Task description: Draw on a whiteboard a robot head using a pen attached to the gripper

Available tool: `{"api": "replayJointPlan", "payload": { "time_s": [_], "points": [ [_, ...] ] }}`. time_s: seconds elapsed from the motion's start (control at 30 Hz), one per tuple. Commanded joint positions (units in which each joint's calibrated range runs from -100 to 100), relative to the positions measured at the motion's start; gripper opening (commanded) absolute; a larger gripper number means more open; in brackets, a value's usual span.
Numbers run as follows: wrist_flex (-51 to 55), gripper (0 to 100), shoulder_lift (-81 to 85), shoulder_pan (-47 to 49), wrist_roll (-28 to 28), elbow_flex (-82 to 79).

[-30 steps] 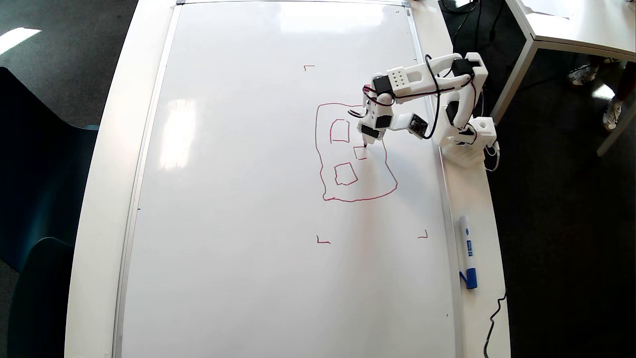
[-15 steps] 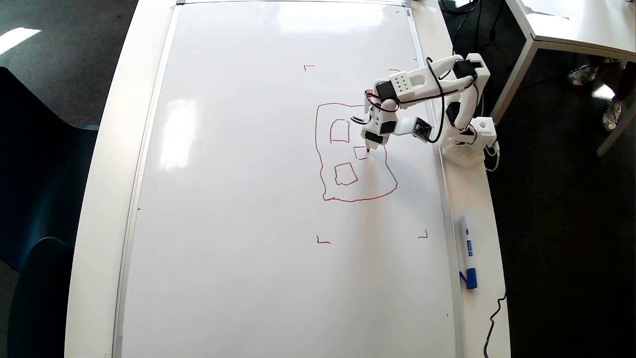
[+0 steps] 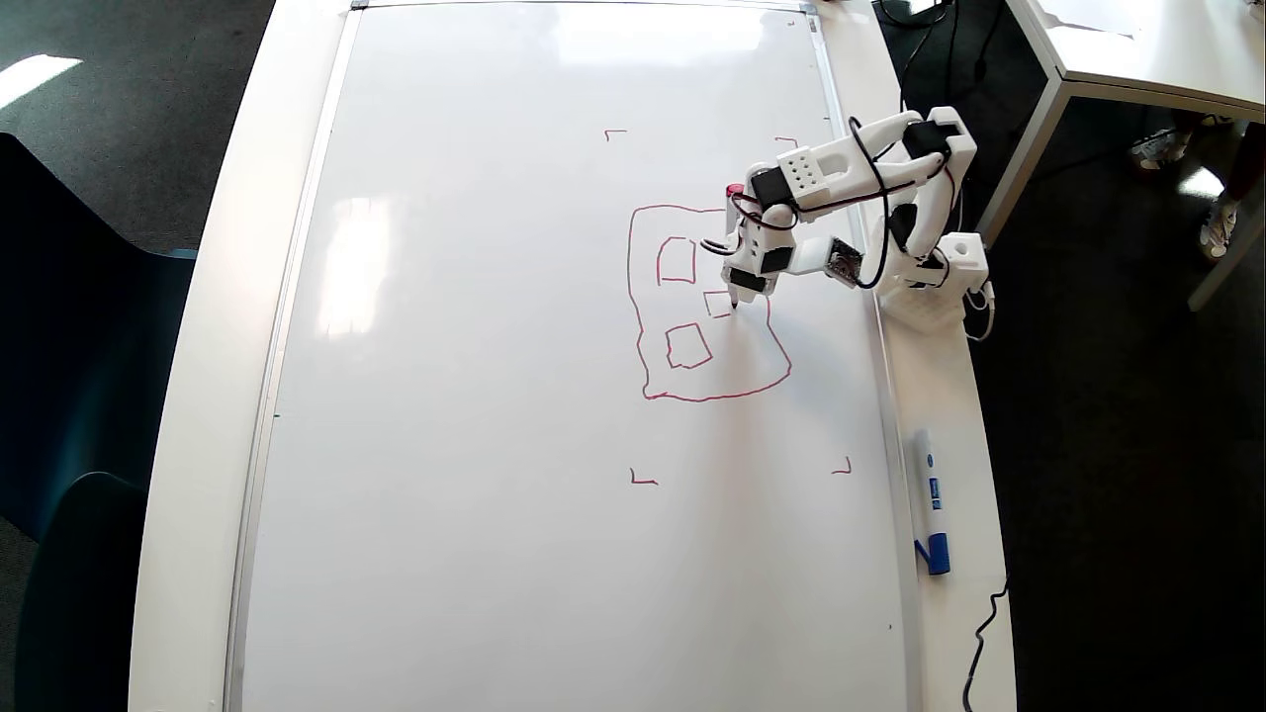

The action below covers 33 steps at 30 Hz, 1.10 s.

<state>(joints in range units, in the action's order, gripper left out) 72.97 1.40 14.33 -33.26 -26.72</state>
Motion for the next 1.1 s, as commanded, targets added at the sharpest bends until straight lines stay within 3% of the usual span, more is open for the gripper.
{"api": "replayJointPlan", "payload": {
  "time_s": [0.0, 0.2, 0.57, 1.07],
  "points": [
    [-0.3, 1, 1.7, 1.1, 0.2, 0.7],
    [0.4, 1, 1.9, 1.0, 0.2, 1.5],
    [12.5, 1, 1.9, -2.5, -0.3, 24.2],
    [12.5, 1, -25.3, -4.1, -0.3, 53.6]
  ]
}}
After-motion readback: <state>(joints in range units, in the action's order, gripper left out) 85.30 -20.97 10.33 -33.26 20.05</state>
